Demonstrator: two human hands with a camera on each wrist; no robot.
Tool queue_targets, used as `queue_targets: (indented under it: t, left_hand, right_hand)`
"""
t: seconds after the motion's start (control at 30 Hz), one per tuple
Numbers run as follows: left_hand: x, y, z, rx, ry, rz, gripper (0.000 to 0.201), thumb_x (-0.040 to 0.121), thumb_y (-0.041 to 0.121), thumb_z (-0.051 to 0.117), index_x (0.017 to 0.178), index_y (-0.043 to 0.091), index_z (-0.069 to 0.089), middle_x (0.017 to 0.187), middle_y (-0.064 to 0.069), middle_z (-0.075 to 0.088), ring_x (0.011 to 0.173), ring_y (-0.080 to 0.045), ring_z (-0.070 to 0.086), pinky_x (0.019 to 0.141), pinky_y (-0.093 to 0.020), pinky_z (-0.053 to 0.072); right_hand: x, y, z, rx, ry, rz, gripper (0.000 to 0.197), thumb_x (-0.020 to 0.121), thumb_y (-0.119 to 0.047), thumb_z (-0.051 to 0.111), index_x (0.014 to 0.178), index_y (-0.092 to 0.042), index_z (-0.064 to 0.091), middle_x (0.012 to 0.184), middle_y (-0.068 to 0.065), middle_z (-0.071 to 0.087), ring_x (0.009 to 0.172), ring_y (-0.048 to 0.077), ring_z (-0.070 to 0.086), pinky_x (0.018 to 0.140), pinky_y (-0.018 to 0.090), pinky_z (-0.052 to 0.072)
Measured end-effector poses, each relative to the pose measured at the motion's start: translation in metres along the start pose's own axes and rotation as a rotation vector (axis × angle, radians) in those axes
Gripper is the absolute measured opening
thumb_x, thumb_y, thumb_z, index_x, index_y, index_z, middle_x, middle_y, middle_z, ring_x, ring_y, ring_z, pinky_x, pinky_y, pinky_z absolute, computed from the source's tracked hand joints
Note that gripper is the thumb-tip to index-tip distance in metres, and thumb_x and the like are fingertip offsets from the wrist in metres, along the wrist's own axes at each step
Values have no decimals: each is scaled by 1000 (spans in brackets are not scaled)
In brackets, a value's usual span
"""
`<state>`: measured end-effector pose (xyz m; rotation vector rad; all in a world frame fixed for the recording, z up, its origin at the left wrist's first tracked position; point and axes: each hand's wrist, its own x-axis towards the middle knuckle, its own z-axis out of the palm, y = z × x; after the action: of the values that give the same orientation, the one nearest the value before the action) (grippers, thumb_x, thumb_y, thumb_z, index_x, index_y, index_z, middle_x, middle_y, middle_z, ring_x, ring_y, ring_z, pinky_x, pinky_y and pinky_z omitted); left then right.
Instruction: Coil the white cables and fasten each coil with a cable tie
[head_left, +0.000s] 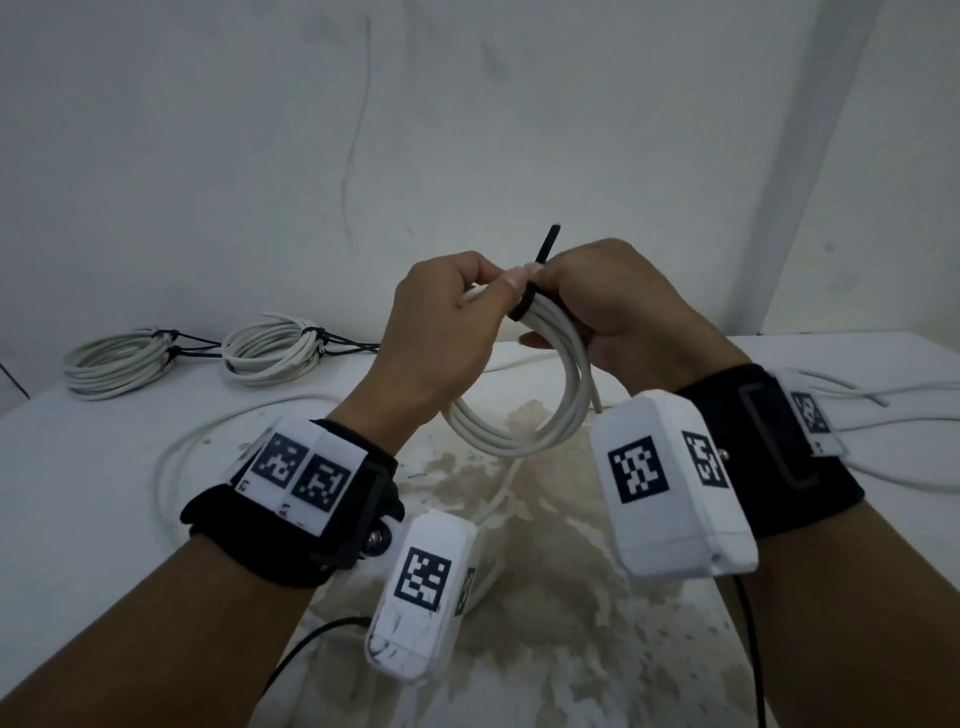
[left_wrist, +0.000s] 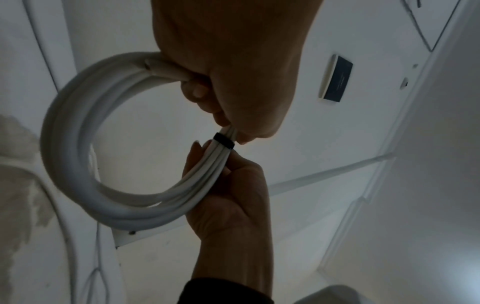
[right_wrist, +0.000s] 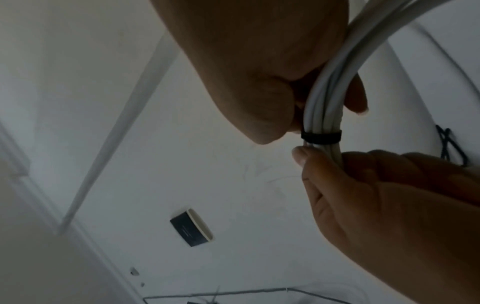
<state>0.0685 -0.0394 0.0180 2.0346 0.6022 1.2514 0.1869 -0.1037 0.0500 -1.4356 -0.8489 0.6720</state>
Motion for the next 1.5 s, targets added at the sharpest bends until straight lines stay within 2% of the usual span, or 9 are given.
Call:
queue_targets:
  t: [0.07,0.33,0.53,0.73,0.9,1.13,1.27,1.43,1.5]
  left_hand:
    - [0,-3,1,26,-3,23,24,96,33,61,74,26,69,61,-6,61,54,-9,46,57,-25,39]
    - [-2,-19,12,200,16,46,27,96,36,60,80,19,73,66,16,65,62,2,59,56,-10,39]
    - [5,-16,1,145,75,-76,26,98,40,56,90,17,69,80,11,68,70,2,60,57,-9,37]
    - [0,-8,-45,-31,12,-218,30,97,48,55,94,19,62,68,6,65,48,-5,50,46,-22,40]
    - [-3,-8,-75,-366,-6,-315,32,102,38,50,94,9,63,60,2,52,42,-12,44,46,-28,45]
    - [28,-19,-94,-263,126,-381,48,103,48,42,91,9,68,62,0,52,43,-13,48,49,-30,46]
    - [36,-77,-96,307,-77,-469,61,104,47,24,102,2,65,101,-17,71,94,-32,67,89,-42,52]
    - [22,-139,-88,911,-503,-572,46,94,46,48,124,12,57,133,-12,55,123,-35,52,102,-44,42]
    - [18,-150,-85,983,-523,-514,33,92,43,55,105,12,58,126,-11,55,117,-34,54,99,-46,42]
  right_hand:
    - [0,3,2,11,13,16,12,94,-4,61,90,7,66,77,18,68,48,17,65,47,27,56]
    - [8,26,7,50,63,33,13,91,0,61,96,9,68,82,19,68,53,17,64,42,20,49]
    - [14,22,11,-46,-145,-110,30,102,-35,51,95,-7,60,90,16,74,68,28,72,63,39,61]
    - [8,6,35,-98,-330,-174,30,103,-38,49,92,-11,54,62,8,57,42,13,33,42,25,27]
    - [10,-5,54,188,-198,-74,33,102,-40,51,96,-8,57,66,7,57,43,12,34,41,23,29]
    - [36,-18,69,294,-279,75,39,103,-39,49,97,-4,65,66,1,52,46,10,35,43,21,33]
    - [82,-1,74,276,-42,135,39,105,-32,47,83,-1,58,66,6,49,45,13,34,48,26,32]
    - [149,49,93,343,5,279,39,108,-27,37,78,-6,48,71,5,50,51,15,43,51,27,39]
    - [163,68,105,359,-96,308,35,109,-22,31,79,-12,46,77,0,49,60,10,50,55,21,47]
